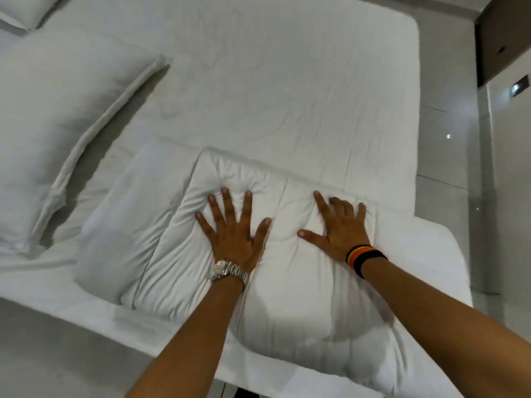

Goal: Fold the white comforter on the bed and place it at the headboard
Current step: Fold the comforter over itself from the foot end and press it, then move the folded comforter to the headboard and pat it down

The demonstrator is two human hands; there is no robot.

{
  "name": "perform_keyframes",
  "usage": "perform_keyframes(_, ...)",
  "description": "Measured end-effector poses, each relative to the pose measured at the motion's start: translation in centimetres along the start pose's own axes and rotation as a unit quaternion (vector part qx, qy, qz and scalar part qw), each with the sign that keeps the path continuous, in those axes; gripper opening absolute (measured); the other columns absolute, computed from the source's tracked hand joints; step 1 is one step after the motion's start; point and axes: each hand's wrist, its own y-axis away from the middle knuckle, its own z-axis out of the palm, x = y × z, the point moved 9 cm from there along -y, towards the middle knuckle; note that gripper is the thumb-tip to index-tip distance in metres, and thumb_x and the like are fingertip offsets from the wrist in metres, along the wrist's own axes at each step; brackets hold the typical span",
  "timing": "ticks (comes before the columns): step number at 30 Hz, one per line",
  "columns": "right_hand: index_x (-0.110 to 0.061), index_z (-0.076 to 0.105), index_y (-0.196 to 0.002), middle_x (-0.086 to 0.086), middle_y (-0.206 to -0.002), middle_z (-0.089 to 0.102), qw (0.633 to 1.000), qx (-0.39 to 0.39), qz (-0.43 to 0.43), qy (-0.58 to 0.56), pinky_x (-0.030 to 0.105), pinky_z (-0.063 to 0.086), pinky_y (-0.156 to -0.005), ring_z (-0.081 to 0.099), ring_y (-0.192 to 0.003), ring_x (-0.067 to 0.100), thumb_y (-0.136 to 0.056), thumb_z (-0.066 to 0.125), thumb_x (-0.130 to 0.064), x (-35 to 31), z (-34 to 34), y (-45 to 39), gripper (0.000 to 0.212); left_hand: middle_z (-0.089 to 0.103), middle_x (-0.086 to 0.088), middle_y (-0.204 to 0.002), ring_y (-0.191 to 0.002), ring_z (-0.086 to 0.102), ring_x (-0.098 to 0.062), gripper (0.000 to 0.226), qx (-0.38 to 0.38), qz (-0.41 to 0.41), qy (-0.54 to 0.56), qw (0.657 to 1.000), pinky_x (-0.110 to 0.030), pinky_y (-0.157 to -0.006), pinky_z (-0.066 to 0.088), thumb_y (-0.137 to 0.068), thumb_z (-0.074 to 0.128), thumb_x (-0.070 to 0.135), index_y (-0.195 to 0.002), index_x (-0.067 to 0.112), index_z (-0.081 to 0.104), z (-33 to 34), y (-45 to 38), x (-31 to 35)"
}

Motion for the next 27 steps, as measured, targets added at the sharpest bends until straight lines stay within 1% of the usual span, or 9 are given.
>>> perform_keyframes(3, -0.024, 0.03, -0.162, 0.011, -0.149, 0.044, 0.999, -0.009, -0.018, -0.027, 0.053, 0.028, -0.118, 0.04, -0.141, 0.032, -0.06, 0.019, -0.11, 0.2, -3.5, -2.2, 0.134, -0.003, -0.009, -0.174, -0.159, -0.009, -0.034, 0.073, -0.011, -0.03, 0.002, 1.0, -0.069, -0.12, -0.003, -0.102, 0.019, 0.07, -0.165, 0.036, 0.009, -1.6, 2.9, -1.1)
perform_keyframes(6, -0.029, 0.032, -0.161, 0.007, -0.171, 0.019, 0.988, -0.122, -0.054, -0.076, 0.052, 0.022, -0.126, 0.013, -0.159, 0.027, -0.06, 0.051, -0.103, -1.0, -4.5, -3.9, 0.126, 0.004, -0.008, -0.174, -0.16, -0.002, -0.03, 0.07, 0.021, -0.101, 0.035, 0.994, -0.065, -0.123, 0.0, -0.103, 0.02, 0.066, -0.165, 0.035, 0.014, -3.8, 7.2, -2.4)
perform_keyframes(9, -0.037, 0.035, -0.158, -0.001, -0.162, 0.043, 0.959, -0.216, -0.095, -0.159, 0.044, 0.034, -0.121, 0.039, -0.15, 0.026, -0.06, 0.073, -0.09, -2.1, -3.6, -4.8, 0.117, -0.005, -0.01, -0.174, -0.16, -0.007, -0.031, 0.076, 0.069, -0.245, 0.085, 0.963, -0.064, -0.123, -0.002, -0.099, 0.029, 0.068, -0.165, 0.037, 0.009, -4.7, 13.9, -3.8)
perform_keyframes(11, -0.042, 0.023, -0.162, -0.005, -0.164, 0.042, 0.948, -0.245, -0.095, -0.181, 0.044, 0.033, -0.122, 0.04, -0.15, 0.024, -0.053, 0.071, -0.096, -1.8, -2.6, -5.4, 0.131, -0.021, -0.004, -0.172, -0.158, -0.017, -0.031, 0.085, 0.065, -0.361, 0.152, 0.918, -0.066, -0.122, -0.003, -0.09, 0.03, 0.081, -0.161, 0.05, -0.004, -3.2, 19.3, -4.0)
perform_keyframes(13, -0.043, 0.003, -0.165, -0.001, -0.171, 0.028, 0.942, -0.271, -0.079, -0.18, 0.046, 0.026, -0.126, 0.029, -0.156, 0.026, -0.055, 0.066, -0.098, -1.2, -0.9, -5.8, 0.139, -0.025, 0.002, -0.17, -0.158, -0.018, -0.029, 0.097, 0.064, -0.46, 0.28, 0.84, -0.064, -0.123, 0.003, -0.075, 0.034, 0.093, -0.153, 0.063, -0.013, -0.9, 23.7, -2.9)
perform_keyframes(16, -0.052, -0.009, -0.161, 0.003, -0.173, 0.02, 0.932, -0.292, -0.07, -0.205, 0.048, 0.023, -0.127, 0.025, -0.158, 0.027, -0.046, 0.06, -0.105, -1.0, 1.6, -6.0, 0.144, -0.005, 0.011, -0.172, -0.16, 0.002, -0.018, 0.108, 0.109, -0.506, 0.463, 0.719, -0.043, -0.126, 0.012, -0.074, 0.055, 0.089, -0.156, 0.059, -0.009, 1.0, 26.5, 1.1)
perform_keyframes(18, -0.058, -0.012, -0.158, 0.007, -0.172, 0.025, 0.937, -0.282, -0.065, -0.195, 0.051, 0.025, -0.126, 0.03, -0.156, 0.029, -0.043, 0.057, -0.108, -0.8, 2.9, -6.8, 0.143, 0.01, 0.01, -0.171, -0.156, 0.02, -0.018, 0.104, 0.151, -0.512, 0.499, 0.682, -0.035, -0.124, 0.018, -0.084, 0.067, 0.067, -0.159, 0.054, -0.005, 1.1, 26.9, 3.1)
perform_keyframes(21, -0.063, -0.012, -0.155, 0.009, -0.165, 0.04, 0.95, -0.255, -0.076, -0.162, 0.057, 0.025, -0.124, 0.041, -0.149, 0.033, -0.047, 0.05, -0.11, -0.5, 3.3, -8.1, 0.133, 0.018, 0.006, -0.17, -0.153, 0.029, -0.02, 0.101, 0.181, -0.521, 0.505, 0.664, -0.026, -0.115, 0.023, -0.09, 0.072, 0.049, -0.161, 0.052, 0.0, 1.5, 26.7, 3.9)
perform_keyframes(27, -0.065, -0.014, -0.154, -0.004, -0.166, 0.039, 0.927, -0.218, -0.163, -0.258, 0.04, 0.037, -0.118, 0.045, -0.147, 0.026, -0.07, 0.063, -0.092, -2.7, -0.5, -4.8, 0.117, 0.019, 0.024, -0.162, -0.149, 0.033, -0.011, 0.104, 0.249, -0.514, 0.47, 0.674, -0.028, -0.118, 0.027, -0.083, 0.073, 0.055, -0.158, 0.059, 0.001, -1.1, 26.3, 3.1)
